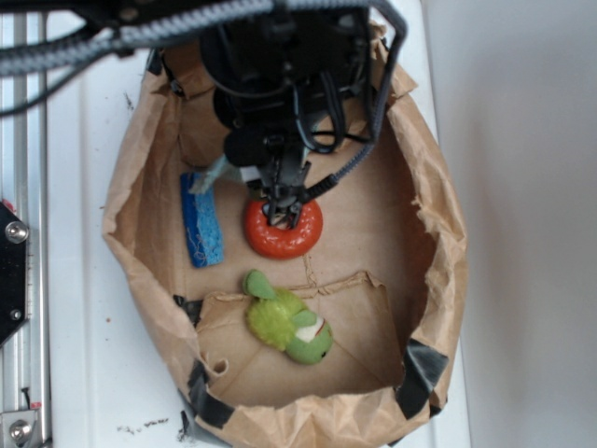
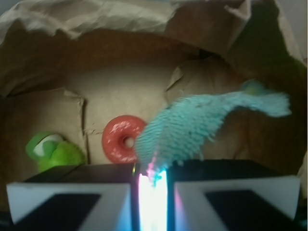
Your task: Grab the blue cloth.
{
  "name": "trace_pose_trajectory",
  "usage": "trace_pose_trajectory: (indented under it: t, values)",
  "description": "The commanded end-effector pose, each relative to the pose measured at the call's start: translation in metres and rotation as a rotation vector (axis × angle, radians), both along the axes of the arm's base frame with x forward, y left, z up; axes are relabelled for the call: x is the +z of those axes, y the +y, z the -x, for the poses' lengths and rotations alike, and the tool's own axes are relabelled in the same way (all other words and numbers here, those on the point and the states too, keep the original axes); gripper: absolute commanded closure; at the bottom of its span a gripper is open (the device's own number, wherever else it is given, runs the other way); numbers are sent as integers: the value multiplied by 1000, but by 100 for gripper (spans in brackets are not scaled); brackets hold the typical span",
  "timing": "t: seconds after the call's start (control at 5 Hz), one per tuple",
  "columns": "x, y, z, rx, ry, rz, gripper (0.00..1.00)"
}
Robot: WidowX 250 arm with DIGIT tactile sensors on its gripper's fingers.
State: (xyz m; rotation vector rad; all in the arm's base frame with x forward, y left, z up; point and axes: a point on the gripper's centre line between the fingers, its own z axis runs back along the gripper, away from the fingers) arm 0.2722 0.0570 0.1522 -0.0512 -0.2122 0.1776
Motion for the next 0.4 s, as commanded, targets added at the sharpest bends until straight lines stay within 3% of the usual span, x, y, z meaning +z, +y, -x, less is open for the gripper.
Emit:
trace_pose_trajectory:
  t: [0.0,0.2]
  values:
    - [37,-30,-10,-70,-41,-14,100]
    - [44,-52,-10,-114,-55,-13,100]
